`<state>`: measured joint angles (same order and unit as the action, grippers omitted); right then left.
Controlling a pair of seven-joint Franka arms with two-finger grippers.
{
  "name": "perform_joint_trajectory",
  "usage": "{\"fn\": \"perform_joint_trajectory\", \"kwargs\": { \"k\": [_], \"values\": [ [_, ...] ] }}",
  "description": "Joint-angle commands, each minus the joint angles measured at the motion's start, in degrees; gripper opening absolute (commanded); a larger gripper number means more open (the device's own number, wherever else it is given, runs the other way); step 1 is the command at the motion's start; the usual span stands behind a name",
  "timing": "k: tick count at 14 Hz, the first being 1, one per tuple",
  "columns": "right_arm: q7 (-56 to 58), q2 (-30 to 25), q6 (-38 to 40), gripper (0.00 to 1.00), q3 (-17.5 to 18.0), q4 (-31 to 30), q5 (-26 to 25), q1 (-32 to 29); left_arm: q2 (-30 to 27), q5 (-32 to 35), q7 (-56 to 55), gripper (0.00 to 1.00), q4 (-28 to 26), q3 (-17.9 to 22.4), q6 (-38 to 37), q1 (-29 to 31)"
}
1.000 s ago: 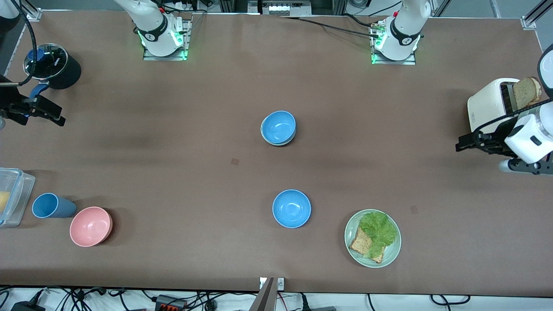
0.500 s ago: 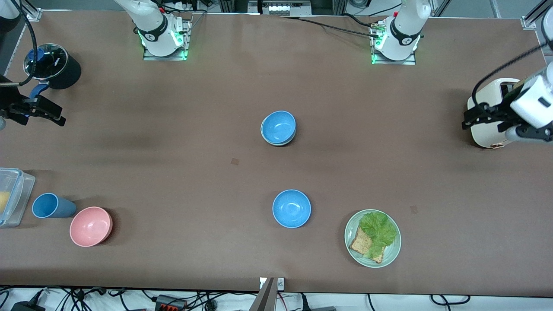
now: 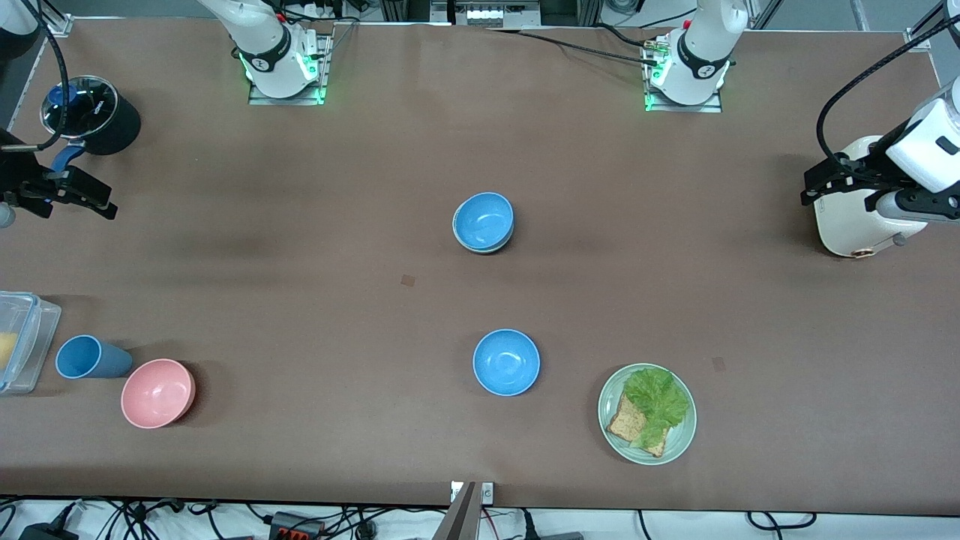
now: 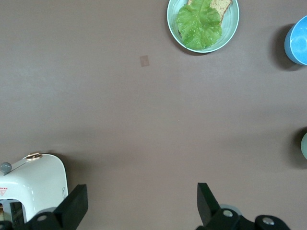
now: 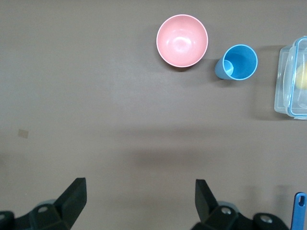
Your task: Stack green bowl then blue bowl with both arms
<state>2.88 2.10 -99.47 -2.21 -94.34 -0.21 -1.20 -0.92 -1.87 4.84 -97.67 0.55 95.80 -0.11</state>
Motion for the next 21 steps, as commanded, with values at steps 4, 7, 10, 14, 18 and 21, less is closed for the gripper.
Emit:
{"fn": "perform_joint_trajectory", "kwargs": {
  "k": [4,7,10,14,18,21],
  "values": [
    [0.5,-0.3,0.5,1.00,0.1,-0.2,0.0,0.2,-0.8,0.0,1.0,1.00,-0.4,0.4,-0.9,-0.6],
    [0.4,-0.3,0.4,1.00,0.1,-0.2,0.0,1.0,-0.8,0.0,1.0,1.00,0.0,0.3,-2.7,-0.7],
    [0.4,-0.3,0.4,1.00,0.1,-0.2,-0.1,1.1,0.7,-0.1,0.5,1.00,2.4,0.3,-6.0,-0.7],
    [0.5,-0.3,0.4,1.00,0.1,-0.3,-0.1,1.0,0.7,-0.1,0.4,1.00,2.5,0.3,-6.0,-0.7],
    [0.5,-0.2,0.4,1.00,0.1,-0.3,-0.1,1.0,0.7,-0.1,0.5,1.00,2.5,0.3,-6.1,-0.7],
    [0.5,0.2,0.4,1.00,0.1,-0.3,-0.1,1.1,0.7,-0.1,0.6,1.00,2.5,0.4,-6.0,-0.6]
  ]
}}
